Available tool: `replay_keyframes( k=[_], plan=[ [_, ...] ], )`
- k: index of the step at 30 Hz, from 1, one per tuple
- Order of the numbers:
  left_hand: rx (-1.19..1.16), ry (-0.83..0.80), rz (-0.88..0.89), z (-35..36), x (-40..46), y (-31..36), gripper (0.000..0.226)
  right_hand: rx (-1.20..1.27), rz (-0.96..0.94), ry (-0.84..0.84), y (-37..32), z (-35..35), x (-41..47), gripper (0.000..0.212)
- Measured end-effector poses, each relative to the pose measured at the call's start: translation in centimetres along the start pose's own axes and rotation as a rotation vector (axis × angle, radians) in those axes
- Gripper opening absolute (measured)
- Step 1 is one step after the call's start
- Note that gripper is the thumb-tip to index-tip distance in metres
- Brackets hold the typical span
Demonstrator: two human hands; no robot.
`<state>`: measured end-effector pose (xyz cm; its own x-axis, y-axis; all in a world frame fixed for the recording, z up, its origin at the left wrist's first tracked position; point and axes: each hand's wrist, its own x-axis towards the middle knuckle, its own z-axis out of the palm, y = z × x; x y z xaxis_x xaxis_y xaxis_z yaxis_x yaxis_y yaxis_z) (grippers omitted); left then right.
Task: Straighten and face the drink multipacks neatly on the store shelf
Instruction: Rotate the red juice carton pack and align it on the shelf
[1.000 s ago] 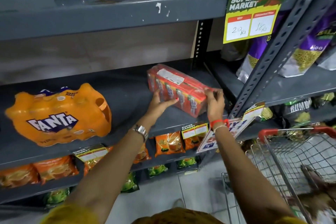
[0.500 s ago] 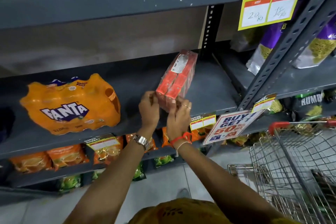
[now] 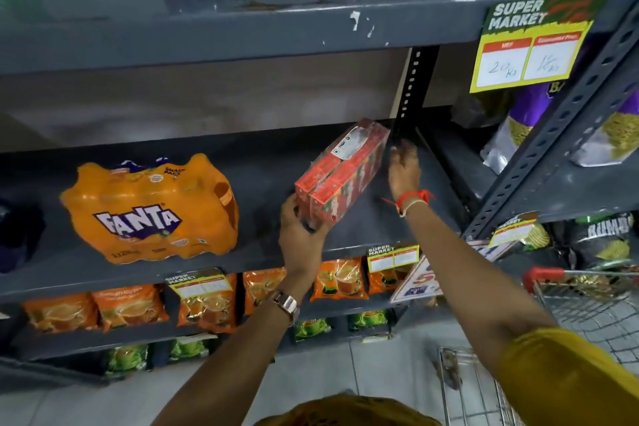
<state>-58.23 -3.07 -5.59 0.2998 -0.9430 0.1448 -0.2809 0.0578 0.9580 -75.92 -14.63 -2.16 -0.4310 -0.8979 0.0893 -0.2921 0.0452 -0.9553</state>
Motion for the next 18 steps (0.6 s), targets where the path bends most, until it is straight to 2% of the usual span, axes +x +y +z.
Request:
replay_keyframes(
  k=[3, 8, 12, 16, 18],
  plan=[
    [0.012, -0.020, -0.010, -0.2, 0.5, 0.2, 0.070, 0.048, 0.089, -0.091, -1.1, 0.1, 2.5, 0.049],
    [0.010, -0.053, 0.008, -0.1, 0.8, -0.6, 0.064, 0.172, 0.260, -0.217, -1.9, 0.6, 3.9, 0.046],
    [0.073, -0.096, 0.006, -0.3, 2.5, -0.2, 0.065, 0.167, 0.228, -0.113, -0.4, -0.1, 3.1, 0.038],
    [0.268, -0.144, -0.011, -0.6, 5.3, 0.4, 0.055, 0.146, 0.137, 0.049, 1.5, -1.5, 1.0, 0.033],
    [0.125, -0.225, -0.131, -0.8, 6.6, 1.2, 0.045, 0.181, 0.107, 0.132, 2.0, -1.9, 0.0, 0.025]
  ],
)
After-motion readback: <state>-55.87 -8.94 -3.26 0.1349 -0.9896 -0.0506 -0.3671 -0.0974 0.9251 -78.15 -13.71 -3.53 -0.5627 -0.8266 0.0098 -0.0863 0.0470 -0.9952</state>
